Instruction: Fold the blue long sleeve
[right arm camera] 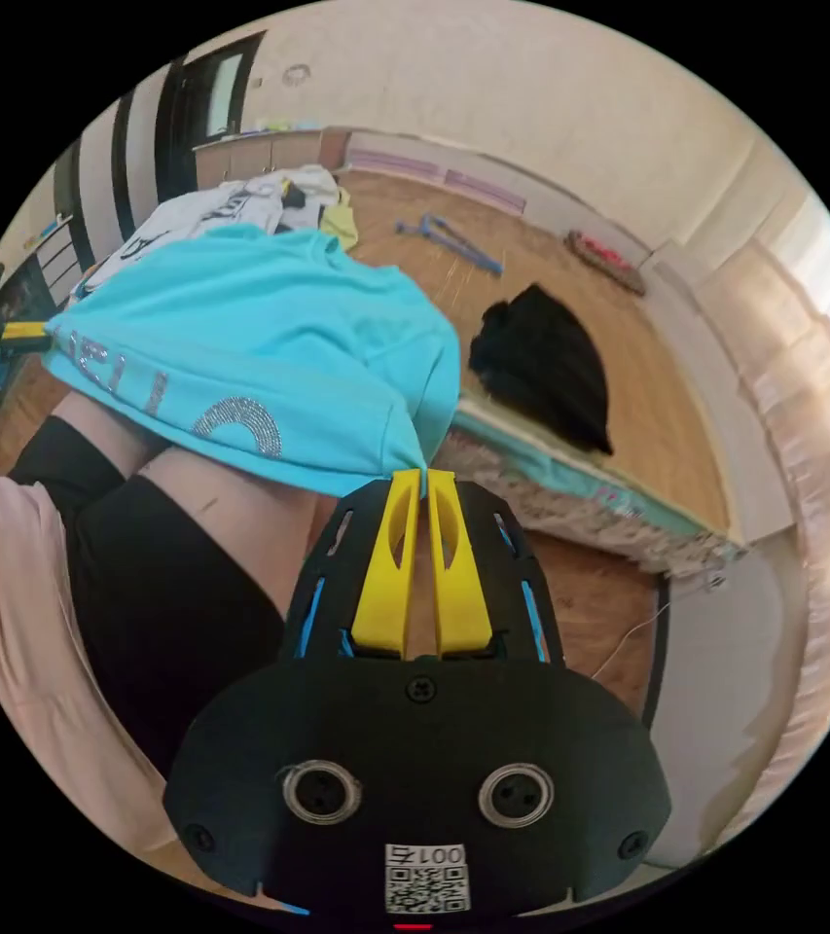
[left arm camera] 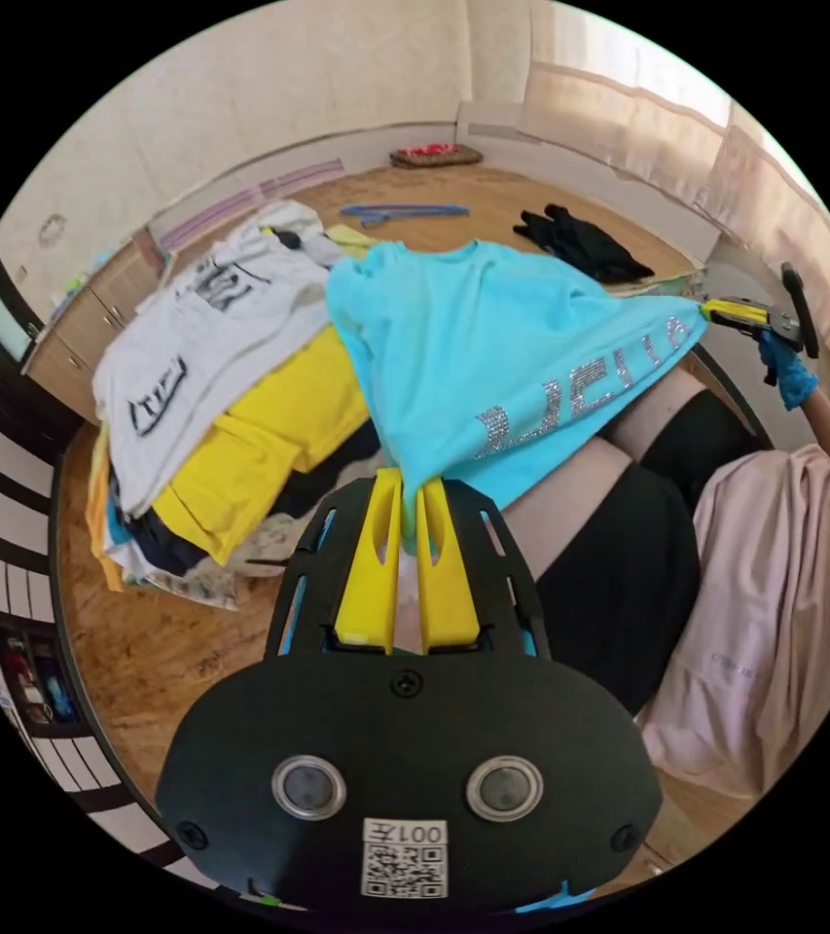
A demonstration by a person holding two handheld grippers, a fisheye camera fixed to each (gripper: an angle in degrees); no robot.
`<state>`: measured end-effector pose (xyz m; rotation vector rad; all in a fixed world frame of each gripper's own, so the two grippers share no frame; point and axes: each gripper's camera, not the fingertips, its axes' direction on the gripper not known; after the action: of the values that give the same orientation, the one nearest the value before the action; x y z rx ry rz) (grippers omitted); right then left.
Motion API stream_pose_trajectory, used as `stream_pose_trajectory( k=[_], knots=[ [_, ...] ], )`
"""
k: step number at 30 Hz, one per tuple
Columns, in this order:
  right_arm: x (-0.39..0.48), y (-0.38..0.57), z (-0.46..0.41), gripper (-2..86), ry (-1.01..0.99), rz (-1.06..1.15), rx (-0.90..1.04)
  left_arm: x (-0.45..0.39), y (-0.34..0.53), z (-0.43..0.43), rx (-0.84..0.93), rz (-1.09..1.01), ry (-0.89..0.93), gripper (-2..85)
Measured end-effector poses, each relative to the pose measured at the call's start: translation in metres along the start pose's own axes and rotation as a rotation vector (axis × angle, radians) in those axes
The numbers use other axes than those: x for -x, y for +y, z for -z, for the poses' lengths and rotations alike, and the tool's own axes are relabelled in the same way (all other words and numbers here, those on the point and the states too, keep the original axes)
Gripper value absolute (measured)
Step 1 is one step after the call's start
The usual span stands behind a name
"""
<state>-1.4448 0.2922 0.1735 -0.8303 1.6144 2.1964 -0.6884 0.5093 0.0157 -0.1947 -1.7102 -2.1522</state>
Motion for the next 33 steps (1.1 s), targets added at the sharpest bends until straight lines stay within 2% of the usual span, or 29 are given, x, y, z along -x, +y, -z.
stream_pose_trajectory(
  k=[2,5,11,16,19,22,33],
  knots=[
    [-0.005,0.016,-0.021,0.8,-0.073,-0.057,0.048,-0.006,0.005,-0.024,0.074,-0.008,0.027,-1.1],
    [-0.017,0.02,-0.017,0.7,-0.116,-0.125,0.002,-0.016,-0.002,-0.03,0.094,-0.033,-0.031,-1.1],
    [-0.055,0.008,0.04,0.7,-0.192,-0.066,-0.163,0.006,-0.019,0.019,-0.019,-0.04,-0.005,-1.1],
    [-0.072,0.026,0.001,0.7,-0.205,-0.073,0.007,0.004,-0.008,0.011,0.051,-0.127,0.01,-1.1],
    [-0.072,0.036,-0.022,0.7,-0.234,-0.126,0.035,-0.003,-0.002,-0.012,0.103,-0.126,0.073,-1.1],
    [-0.071,0.034,-0.036,0.7,-0.197,-0.125,0.069,-0.011,0.0,-0.025,0.159,-0.137,0.022,-1.0],
    [-0.095,0.008,-0.044,0.7,-0.172,-0.108,0.048,0.015,0.007,-0.008,0.05,-0.056,0.076,-1.1]
  ],
)
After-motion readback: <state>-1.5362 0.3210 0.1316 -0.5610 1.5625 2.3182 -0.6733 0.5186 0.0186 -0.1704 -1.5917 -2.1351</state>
